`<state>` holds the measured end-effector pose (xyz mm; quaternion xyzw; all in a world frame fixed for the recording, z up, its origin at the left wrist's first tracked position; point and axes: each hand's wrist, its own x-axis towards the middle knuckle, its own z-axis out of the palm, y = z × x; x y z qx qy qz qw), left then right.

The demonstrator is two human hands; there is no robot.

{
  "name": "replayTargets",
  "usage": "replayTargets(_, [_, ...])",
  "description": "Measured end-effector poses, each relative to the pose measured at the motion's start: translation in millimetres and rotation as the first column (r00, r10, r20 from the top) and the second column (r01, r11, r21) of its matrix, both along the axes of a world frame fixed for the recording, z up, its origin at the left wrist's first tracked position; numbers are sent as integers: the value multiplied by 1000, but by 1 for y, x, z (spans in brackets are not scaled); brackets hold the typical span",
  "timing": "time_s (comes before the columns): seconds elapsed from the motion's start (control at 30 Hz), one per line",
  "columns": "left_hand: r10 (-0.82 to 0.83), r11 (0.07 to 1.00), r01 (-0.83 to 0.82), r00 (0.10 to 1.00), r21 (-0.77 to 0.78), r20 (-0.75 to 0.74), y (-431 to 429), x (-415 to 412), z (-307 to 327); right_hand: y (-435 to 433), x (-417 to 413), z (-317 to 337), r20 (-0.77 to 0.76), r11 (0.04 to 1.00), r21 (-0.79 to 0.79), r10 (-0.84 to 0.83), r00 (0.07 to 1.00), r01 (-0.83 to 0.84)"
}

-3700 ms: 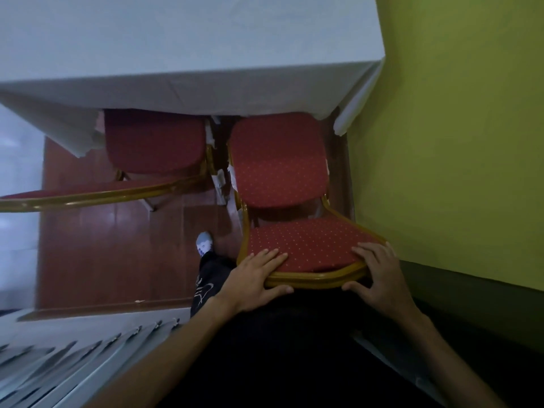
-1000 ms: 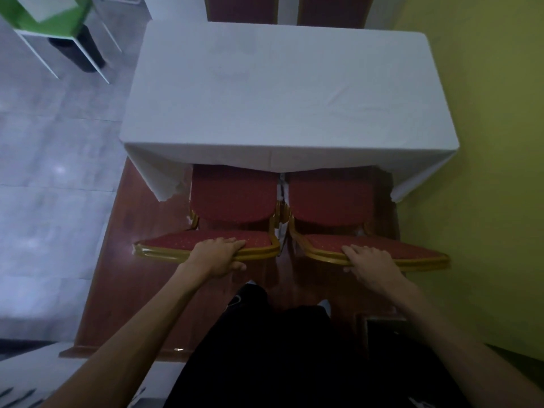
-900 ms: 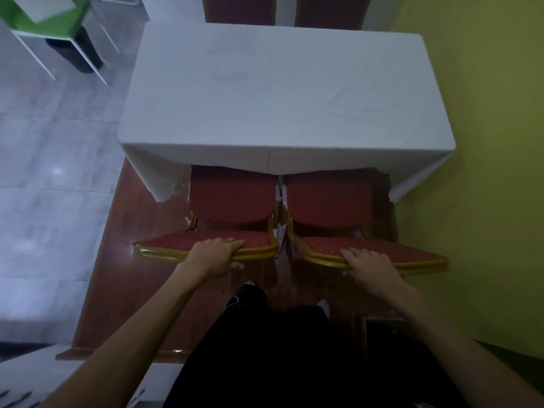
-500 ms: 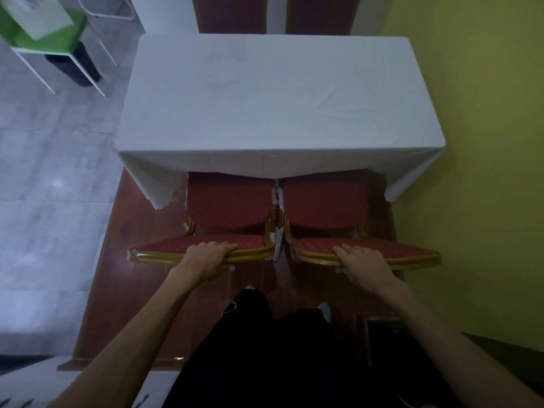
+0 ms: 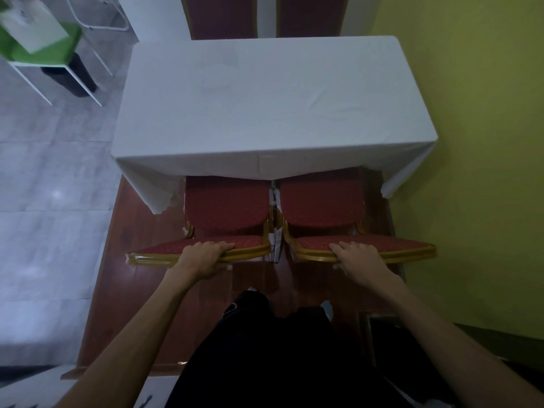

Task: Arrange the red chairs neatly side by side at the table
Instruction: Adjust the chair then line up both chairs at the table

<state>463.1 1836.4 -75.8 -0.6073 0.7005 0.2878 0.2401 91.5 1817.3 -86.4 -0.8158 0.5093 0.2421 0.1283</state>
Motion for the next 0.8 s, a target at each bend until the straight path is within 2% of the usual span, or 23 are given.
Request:
replayTargets(0.53, [-3,1000,3,1000,-21,-24,-1,0,-3,0,2,-3,-12,1000,-9,5,1000,-6])
replayTargets(0.7, [-13,999,12,999,-37,-42,-2,3,-6,1,-1,-7,43,998,-55,-20,999,22])
replayTargets(0.8, [2,997,-5,999,-76,-33,1,-3,-2,0,-1,-10,20,995,-96,8,1000,-6])
